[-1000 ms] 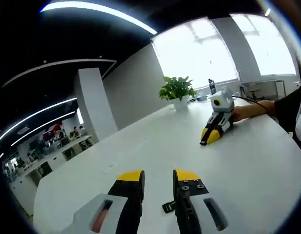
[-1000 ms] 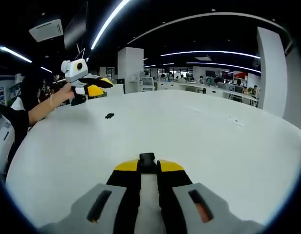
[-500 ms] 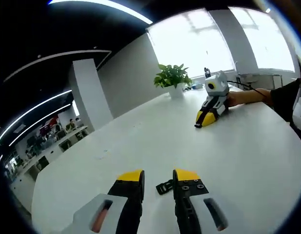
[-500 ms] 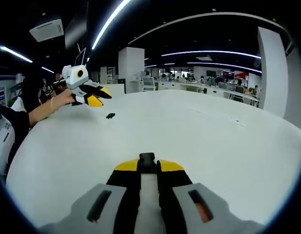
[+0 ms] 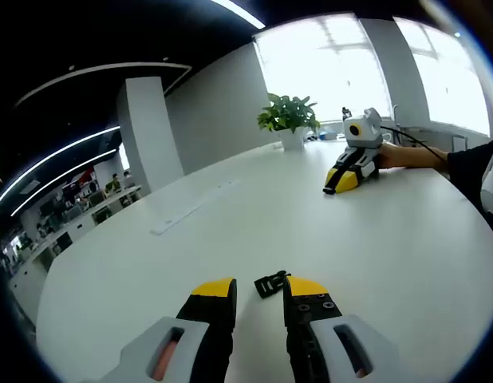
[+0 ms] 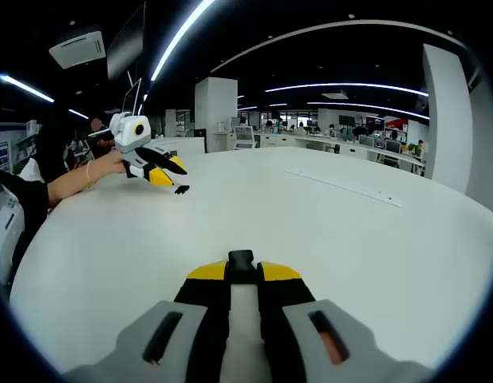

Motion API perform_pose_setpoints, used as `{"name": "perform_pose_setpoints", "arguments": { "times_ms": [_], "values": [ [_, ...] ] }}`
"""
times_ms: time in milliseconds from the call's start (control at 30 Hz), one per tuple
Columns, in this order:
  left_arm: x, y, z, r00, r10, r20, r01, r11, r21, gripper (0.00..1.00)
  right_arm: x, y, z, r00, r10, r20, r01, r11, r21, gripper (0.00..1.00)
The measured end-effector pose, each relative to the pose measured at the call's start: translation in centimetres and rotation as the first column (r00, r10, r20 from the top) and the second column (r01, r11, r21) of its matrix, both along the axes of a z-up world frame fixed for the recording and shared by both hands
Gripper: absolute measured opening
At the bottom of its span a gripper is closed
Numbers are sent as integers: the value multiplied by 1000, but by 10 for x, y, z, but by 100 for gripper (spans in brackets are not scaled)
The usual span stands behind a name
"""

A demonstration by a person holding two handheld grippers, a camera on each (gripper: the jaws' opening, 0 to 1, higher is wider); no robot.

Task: Snap the two parts of the plastic buckle together until the buckle closes and remains connected.

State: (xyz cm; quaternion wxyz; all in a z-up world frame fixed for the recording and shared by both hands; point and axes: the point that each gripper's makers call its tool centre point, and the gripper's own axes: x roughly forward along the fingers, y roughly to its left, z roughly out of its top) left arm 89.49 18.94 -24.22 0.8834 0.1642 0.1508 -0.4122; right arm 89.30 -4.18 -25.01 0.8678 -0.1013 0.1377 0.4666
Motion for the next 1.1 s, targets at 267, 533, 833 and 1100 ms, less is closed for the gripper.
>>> {"name": "perform_pose_setpoints", "arguments": {
  "times_ms": [267, 533, 833, 1100],
  "values": [
    [2, -2, -9, 1000, 10, -20, -10, 1000, 15, 23, 0, 1, 0, 1000, 4, -2, -4, 1000, 1, 14],
    [3, -6, -12, 998, 34, -43, -34, 999, 3, 21, -1, 1, -1, 1000, 6, -2, -6, 1000, 1, 14],
    [4, -14, -13, 996, 46, -79, -50, 998, -45, 21, 0, 1, -1, 1000, 8, -2, -8, 1000, 2, 14],
    [5, -16, -14, 994, 41, -105, -49, 996, -77, 20, -2, 2, -2, 1000, 10, -3, -10, 1000, 2, 14]
  ]
}}
